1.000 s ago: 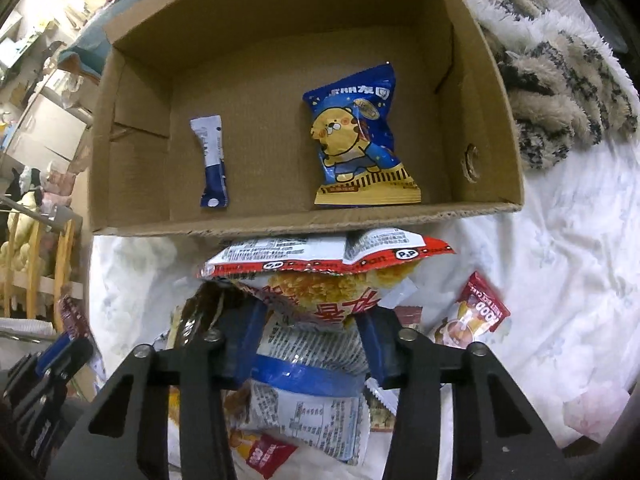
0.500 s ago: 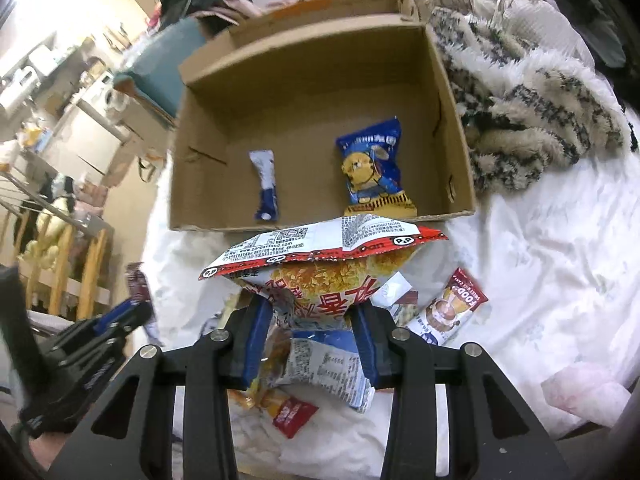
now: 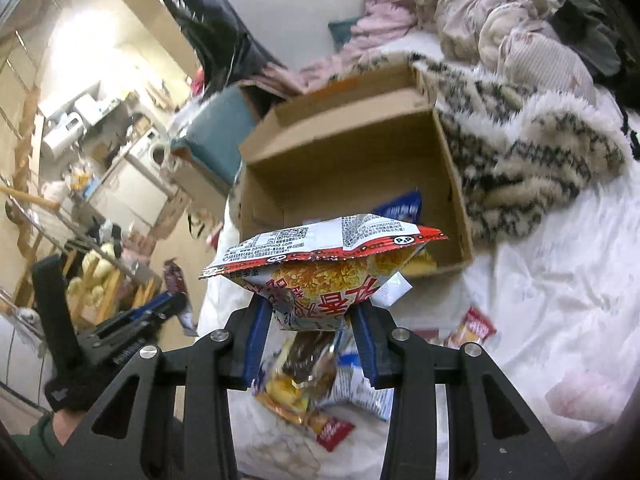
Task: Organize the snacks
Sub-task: 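Lower the chocolate bar into the box with the left tool while the right tool drops the chip bag in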
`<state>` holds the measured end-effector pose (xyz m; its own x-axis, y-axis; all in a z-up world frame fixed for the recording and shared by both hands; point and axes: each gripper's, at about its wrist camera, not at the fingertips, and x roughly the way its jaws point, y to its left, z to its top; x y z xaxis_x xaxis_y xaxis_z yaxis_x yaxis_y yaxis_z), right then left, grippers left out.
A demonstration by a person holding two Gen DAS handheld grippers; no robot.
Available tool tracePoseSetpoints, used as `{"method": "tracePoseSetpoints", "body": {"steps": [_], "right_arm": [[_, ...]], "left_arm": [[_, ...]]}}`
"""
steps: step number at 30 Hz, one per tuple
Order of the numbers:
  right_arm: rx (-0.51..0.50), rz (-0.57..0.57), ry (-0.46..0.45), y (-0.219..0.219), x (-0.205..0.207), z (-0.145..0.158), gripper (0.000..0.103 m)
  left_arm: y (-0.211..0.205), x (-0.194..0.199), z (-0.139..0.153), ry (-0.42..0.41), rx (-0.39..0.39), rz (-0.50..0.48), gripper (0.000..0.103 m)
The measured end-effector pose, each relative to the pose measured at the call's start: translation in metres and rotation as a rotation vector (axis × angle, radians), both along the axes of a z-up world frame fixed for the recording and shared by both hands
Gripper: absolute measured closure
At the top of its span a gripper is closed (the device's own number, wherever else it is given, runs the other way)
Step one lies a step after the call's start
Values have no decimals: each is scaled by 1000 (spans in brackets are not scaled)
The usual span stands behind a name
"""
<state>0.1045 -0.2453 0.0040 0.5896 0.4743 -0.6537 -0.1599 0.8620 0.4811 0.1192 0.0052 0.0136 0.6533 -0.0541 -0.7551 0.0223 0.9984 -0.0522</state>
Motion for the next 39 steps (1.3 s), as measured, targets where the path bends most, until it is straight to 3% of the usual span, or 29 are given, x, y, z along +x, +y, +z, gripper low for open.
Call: {"method": "tracePoseSetpoints", "body": {"steps": [4,10,17,28,39], "right_arm": [[19,-59,-2,-12,19,4,62],[41,-111,45,-28,53,-2,62],[21,-95,138,-24,81,-27,62],[-31,-8,244,5,115,-64,61],[-28,34,304,18,122,-82,59]], "left_arm": [[-6,22,21,-49,11,-28,91],[-19,57,24,-58,-3,-83,91],[-39,90,-4,-6,-19,-114,91],[-48,106,-60,75,20,-123,91],[-42,114,-69,105,11,-87,90]]}}
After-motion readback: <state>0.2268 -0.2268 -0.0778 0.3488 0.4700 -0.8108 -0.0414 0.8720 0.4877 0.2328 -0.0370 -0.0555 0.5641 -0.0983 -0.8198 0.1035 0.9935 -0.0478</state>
